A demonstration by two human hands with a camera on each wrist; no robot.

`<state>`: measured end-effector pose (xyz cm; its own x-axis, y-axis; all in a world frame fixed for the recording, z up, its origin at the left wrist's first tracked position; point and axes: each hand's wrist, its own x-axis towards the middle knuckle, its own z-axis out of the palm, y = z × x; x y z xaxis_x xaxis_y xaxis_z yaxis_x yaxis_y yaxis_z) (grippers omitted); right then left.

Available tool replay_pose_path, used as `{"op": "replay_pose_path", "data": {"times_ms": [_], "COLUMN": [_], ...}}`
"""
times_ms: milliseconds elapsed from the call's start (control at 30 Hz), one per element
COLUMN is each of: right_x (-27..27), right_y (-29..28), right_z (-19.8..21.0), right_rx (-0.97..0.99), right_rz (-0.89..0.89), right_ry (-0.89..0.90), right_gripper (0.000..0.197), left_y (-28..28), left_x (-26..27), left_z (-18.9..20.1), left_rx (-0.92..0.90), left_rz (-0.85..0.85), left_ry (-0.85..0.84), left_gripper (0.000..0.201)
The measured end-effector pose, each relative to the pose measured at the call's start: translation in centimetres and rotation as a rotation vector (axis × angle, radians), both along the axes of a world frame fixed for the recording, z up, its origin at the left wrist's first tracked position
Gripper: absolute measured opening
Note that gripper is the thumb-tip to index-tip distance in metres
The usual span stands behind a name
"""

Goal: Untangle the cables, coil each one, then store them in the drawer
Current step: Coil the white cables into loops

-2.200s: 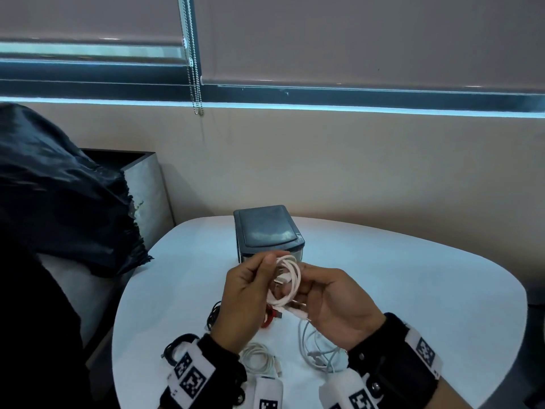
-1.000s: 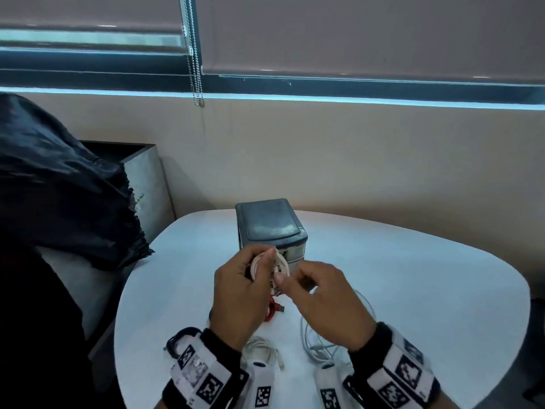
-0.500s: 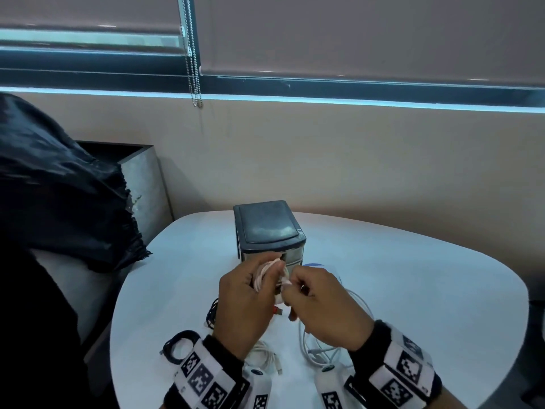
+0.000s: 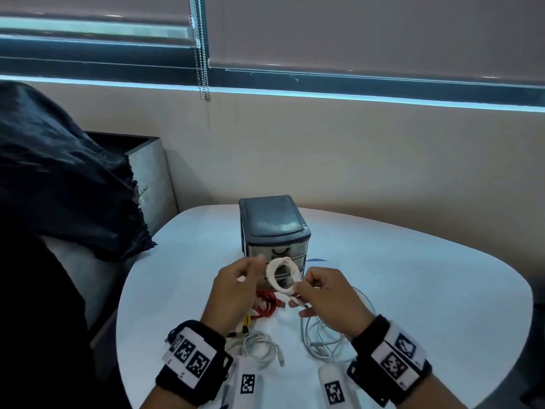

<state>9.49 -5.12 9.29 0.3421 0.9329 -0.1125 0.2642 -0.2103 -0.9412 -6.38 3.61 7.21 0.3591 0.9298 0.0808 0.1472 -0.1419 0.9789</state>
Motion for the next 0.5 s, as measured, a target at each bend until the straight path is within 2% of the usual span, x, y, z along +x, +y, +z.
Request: {"op": "replay_pose_path", "data": {"times_ms": [67, 133, 233, 367, 500], "right_x": [0.4, 0.5, 0.6, 0.5, -0.4], "right_y": [0.8, 1.3, 1.7, 1.9, 1.7], "right_z": [-2.0, -3.7, -5.3, -6.1, -6.0], "right_rx": [-0.101, -0.188, -0.257, -0.305, -0.322], "right_rz": [-0.028, -0.029, -0.037, -0.046, -0.052], "right_ry": [-0.063, -0.127, -0.171, -0.188, -0.219], "right_gripper": [0.022, 0.021, 0.023, 0.021, 0.02], "left_y": [0.3, 0.2, -0.1, -0.7, -1.1], "left_x": [-0.8, -1.5, -2.1, -2.0, -1.6], "left_z": [-2.3, -4.0, -5.0, -5.9, -6.4], "left_rx": [0.005, 0.016, 0.036, 0.088, 0.174], "left_rz": [-0.051, -0.09, -0.155, -0.294, -0.329], "left_ry": [0.23, 0.426, 0.582, 0.888, 1.073], "left_gripper": [0.012, 0.009, 0.022, 0.038, 0.029]}}
